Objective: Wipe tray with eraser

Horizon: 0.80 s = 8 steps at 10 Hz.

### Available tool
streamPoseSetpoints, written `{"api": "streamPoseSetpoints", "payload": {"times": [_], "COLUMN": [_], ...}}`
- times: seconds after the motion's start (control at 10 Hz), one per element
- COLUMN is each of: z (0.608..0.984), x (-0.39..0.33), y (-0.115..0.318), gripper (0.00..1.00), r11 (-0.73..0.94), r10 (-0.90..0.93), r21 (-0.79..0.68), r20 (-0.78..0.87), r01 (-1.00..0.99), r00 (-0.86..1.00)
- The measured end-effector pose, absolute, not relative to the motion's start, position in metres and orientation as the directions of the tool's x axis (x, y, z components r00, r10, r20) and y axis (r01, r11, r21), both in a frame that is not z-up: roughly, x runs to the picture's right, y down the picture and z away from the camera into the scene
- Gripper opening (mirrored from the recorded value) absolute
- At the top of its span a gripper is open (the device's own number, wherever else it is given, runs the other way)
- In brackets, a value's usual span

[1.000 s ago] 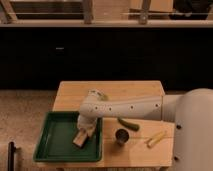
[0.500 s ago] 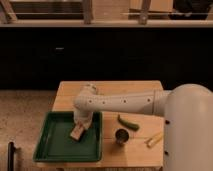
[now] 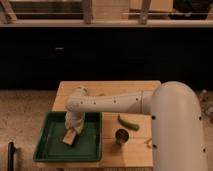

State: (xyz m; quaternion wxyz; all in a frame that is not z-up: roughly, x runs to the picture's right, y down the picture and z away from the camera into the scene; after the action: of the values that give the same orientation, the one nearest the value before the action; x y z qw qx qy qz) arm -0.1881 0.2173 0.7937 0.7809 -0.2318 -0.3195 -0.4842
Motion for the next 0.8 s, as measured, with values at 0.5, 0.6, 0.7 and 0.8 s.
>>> {"api": "streamPoseSetpoints", "payload": {"times": [0.5,0.6,0.7,0.8], "z": [0.765,0.764,0.764,0.766], "x": [-0.17,-0.158,-0.144,-0.137], "y": [0.26,0.259,0.253,0.248], "gripper": [0.0,0.0,0.0,0.0], "r11": [0.402,0.41,0.422,0.428], "r10": [-0.588,-0.59,-0.594,-0.596], "r21": [-0.045,-0.059,-0.075,-0.09], "r20": [0.753,0.744,0.729,0.72], "r01": [0.914,0.91,0.903,0.899], "r00": [0.296,0.314,0.338,0.356]}}
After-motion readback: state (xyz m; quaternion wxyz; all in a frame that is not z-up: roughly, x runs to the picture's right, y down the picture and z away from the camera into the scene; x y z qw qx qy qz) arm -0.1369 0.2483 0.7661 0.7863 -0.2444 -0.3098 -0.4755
